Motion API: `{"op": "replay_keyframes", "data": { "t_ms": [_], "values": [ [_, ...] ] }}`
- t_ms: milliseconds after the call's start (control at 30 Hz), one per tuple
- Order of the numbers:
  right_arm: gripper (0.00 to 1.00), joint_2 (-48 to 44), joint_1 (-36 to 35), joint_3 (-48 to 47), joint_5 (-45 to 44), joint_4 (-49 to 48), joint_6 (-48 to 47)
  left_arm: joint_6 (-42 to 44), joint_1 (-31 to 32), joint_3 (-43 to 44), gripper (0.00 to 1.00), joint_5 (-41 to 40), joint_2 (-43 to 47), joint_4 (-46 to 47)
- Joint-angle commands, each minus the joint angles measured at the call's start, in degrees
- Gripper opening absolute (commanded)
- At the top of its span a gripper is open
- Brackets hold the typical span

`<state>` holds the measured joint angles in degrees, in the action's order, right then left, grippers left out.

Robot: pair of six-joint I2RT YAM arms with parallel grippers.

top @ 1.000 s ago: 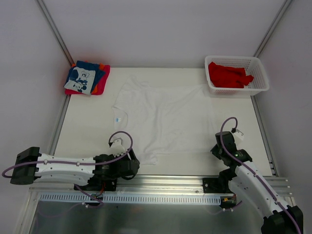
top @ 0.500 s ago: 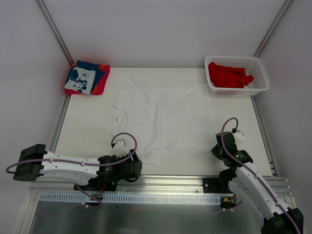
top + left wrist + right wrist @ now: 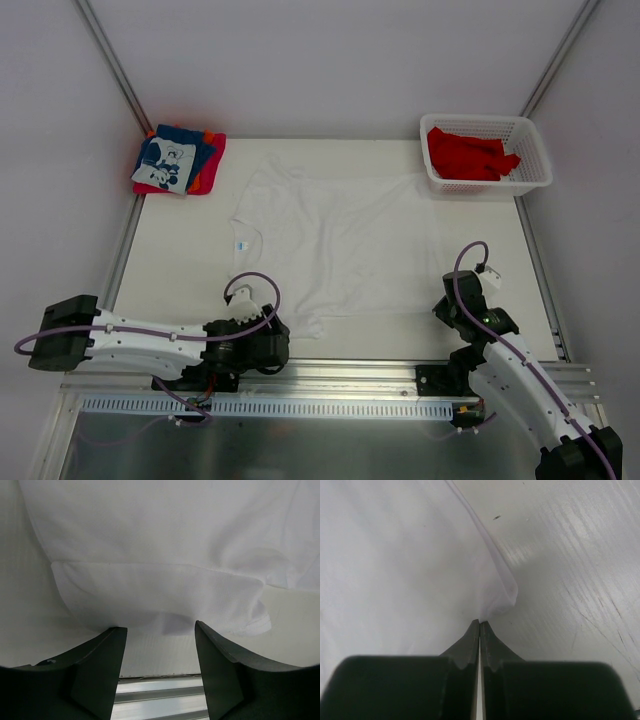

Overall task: Fold and stack the t-shirts
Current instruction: Fold the tshirt

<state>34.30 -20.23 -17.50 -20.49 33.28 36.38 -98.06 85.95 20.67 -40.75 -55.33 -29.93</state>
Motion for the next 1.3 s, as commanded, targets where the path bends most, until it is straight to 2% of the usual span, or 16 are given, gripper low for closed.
{"op": "replay_keyframes", "data": {
  "t_ms": [0,200,333,367,467,500,567,600,733,1267],
  "values": [
    [0.00,0.1,0.4,-1.1,-0.3,0.6,-0.9,-2.6,0.5,-0.1,0.59,-2.1,-2.9,-7.0],
    [0.00,-0.2,0.4,-1.1,-0.2,0.5,-1.0,-5.0,0.5,0.9,0.59,-3.1,-6.5,-8.8],
    [0.01,0.1,0.5,-1.1,-0.1,0.3,-1.3,-6.1,0.5,0.3,0.53,-2.8,-7.1,-8.9],
    [0.01,0.1,0.5,-1.1,-0.1,0.1,-1.4,-6.4,0.5,0.2,0.45,-2.8,-6.9,-8.9],
    [0.00,0.2,0.5,-1.1,-0.3,0.1,-1.5,-7.1,0.5,-0.7,0.33,-2.8,-6.5,-9.0],
    [0.01,0.2,0.4,-1.1,-0.2,0.1,-1.5,-7.1,0.5,-0.7,0.24,-2.7,-6.4,-9.0],
    [0.00,0.2,0.4,-1.1,-0.3,0.0,-1.6,-7.1,0.5,-0.6,0.17,-2.8,-6.5,-9.0],
    [0.01,0.3,0.4,-1.1,-0.3,0.0,-1.5,-7.1,0.5,-0.6,0.09,-2.8,-6.5,-9.1],
    [0.01,0.4,0.4,-1.2,-0.5,-0.1,-1.7,-6.7,0.5,0.0,0.00,-2.9,-7.1,-9.2],
    [0.01,-0.7,0.4,-5.7,-1.1,1.7,-3.0,4.6,0.4,8.2,0.00,-8.1,-1.4,-12.3]
  ]
}}
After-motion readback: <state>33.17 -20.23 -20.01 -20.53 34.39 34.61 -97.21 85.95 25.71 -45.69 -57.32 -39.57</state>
